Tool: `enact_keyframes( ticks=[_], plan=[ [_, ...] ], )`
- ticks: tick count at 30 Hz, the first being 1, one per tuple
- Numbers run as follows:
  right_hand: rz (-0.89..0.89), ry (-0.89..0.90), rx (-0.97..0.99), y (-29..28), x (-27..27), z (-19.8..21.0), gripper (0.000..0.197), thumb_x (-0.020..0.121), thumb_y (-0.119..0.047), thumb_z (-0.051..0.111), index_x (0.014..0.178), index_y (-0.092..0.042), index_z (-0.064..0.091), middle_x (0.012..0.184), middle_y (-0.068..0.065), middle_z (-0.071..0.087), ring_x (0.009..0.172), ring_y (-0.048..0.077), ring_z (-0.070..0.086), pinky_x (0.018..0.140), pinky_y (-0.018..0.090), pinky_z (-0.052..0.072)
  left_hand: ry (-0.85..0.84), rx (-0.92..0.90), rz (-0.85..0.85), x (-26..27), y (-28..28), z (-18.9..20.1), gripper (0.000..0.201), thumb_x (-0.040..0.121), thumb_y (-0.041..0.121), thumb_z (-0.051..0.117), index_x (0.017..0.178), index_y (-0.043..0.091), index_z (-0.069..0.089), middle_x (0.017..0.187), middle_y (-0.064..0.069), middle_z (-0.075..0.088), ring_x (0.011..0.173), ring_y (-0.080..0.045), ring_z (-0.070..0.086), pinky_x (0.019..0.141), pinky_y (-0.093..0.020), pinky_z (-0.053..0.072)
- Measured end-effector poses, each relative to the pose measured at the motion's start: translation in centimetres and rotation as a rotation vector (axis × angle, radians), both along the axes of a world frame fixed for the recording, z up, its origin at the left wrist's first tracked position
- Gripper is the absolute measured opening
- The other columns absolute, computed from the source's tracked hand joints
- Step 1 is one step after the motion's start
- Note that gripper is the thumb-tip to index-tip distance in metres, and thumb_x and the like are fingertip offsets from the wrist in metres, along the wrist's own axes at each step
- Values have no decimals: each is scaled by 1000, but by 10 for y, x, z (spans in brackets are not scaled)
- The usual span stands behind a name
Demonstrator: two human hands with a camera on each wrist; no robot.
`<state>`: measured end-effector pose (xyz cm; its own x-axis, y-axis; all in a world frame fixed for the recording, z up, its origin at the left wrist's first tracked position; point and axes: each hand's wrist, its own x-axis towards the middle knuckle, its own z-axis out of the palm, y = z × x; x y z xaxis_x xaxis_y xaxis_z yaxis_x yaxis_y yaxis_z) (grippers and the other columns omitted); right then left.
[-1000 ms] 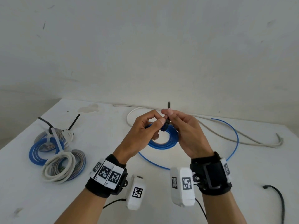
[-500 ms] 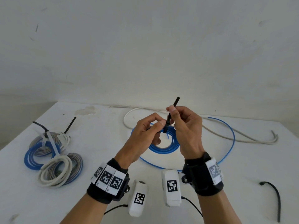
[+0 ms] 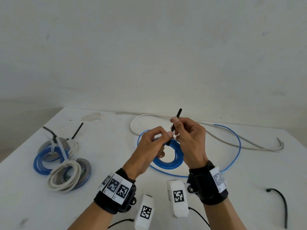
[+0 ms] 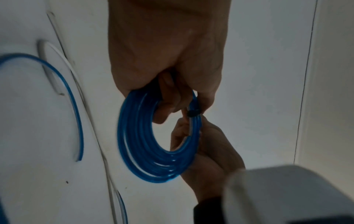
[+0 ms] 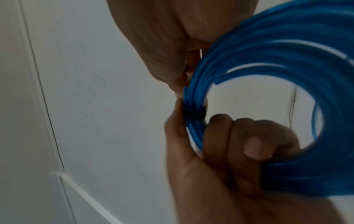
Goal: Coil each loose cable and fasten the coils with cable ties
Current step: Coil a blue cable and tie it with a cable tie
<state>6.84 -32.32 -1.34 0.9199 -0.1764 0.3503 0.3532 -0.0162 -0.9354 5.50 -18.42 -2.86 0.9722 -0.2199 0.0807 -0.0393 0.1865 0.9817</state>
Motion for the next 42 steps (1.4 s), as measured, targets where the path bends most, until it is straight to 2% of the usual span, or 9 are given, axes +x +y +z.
enact_keyframes(
  ticks=[7,11,14,19,26,31,37,40,42],
  plan=[
    [553,116,201,55,-33,34,20,90,-22,68,94,-2,69,90,15,69,64,18,67,67,24,57,192,-450,-69,-33,59,2,26,86,40,65,77,16,69,60,-1,51,43,-9,36,46,-22,35],
    [457,-6,38,91,-32,58,18,90,-14,76,85,0,65,72,15,69,65,27,73,66,33,61,148,-352,69,-41,90,8,54,90,58,40,111,18,69,104,-8,73,92,-24,69,86,-42,53],
    [344,-49,-159,114,-24,66,20,88,-17,80,82,-4,66,66,13,67,55,21,69,57,28,57,121,-215,80,-56,121,9,61,93,62,44,129,18,65,123,-12,71,116,-28,67,98,-51,53],
    [307,-74,-364,149,-10,56,23,86,-23,82,81,-5,68,68,11,71,54,15,65,58,32,60,56,144,284,-81,163,13,32,95,24,65,121,4,63,101,-13,77,92,-27,75,72,-32,61],
    [413,55,-631,165,-2,24,36,81,-40,84,104,-17,69,85,-3,71,75,12,67,71,30,59,198,16,364,-97,204,2,19,97,13,62,110,-1,67,102,-20,76,78,-22,76,67,-31,63],
    [644,381,-483,154,-2,-4,30,93,-20,74,110,5,70,89,16,74,69,17,70,65,30,62,274,11,353,-90,205,-12,23,96,15,66,111,-3,66,97,-18,76,77,-21,75,72,-34,64],
    [505,448,-620,154,6,-40,23,84,-12,83,95,-5,63,86,24,73,73,31,72,72,51,63,170,673,452,-69,192,-34,27,89,11,76,109,2,63,85,-11,72,63,-18,73,64,-33,61],
    [438,413,-756,151,8,-61,23,80,-12,85,90,-7,65,89,23,74,79,38,75,69,52,64,50,1256,418,-62,181,-33,30,87,25,77,107,3,71,109,-13,70,97,-27,70,87,-38,55],
    [416,368,-811,148,8,-69,24,81,-17,86,92,-5,69,93,22,74,77,34,73,69,42,63,42,1409,368,-58,174,-33,43,87,28,76,119,3,65,125,-15,61,114,-31,61,94,-38,50]
  ],
)
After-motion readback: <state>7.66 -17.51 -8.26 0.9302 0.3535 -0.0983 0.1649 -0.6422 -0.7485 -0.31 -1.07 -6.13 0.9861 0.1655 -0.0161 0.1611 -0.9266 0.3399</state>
